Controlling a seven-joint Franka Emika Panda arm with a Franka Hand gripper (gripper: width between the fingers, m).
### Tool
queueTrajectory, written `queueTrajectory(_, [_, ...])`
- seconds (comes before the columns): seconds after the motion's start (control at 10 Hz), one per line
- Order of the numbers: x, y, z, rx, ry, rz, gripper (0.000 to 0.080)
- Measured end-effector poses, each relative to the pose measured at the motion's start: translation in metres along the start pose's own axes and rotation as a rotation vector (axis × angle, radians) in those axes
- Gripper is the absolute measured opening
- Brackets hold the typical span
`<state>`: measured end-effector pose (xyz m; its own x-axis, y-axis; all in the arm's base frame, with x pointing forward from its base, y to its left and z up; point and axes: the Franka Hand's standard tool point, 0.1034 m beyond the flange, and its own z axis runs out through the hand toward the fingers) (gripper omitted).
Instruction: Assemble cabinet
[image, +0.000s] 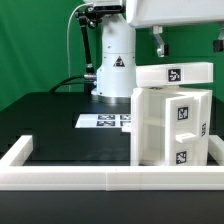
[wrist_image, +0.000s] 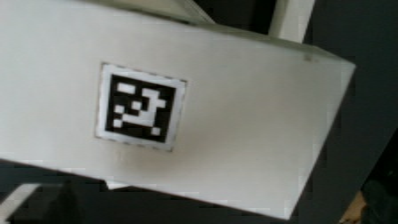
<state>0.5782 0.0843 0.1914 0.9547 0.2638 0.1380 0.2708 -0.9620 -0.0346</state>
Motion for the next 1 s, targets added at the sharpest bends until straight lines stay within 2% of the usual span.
queueTrajectory(0.1, [-0.003, -0.002, 0.002, 0.001, -0.006, -0.155, 0.0796])
queueTrajectory(0.3, [-0.001, -0.004, 0.000, -0.025, -0.006, -0.295, 0.0796])
queueTrajectory(0.5, [-0.003, 0.000, 0.001, -0.030, -0.014, -0.454, 0.0796])
queueTrajectory(0.6, [-0.004, 0.003, 0.001, -0.024, -0.026, -0.600, 0.0796])
queueTrajectory(0.7, [-0.008, 0.008, 0.000, -0.007, -0.052, -0.750, 0.0796])
queueTrajectory(0.9, [-0.013, 0.008, -0.004, 0.019, -0.122, -0.980, 0.0796])
queueTrajectory(1.0, [-0.015, 0.008, -0.007, 0.047, -0.166, -1.104, 0.0796])
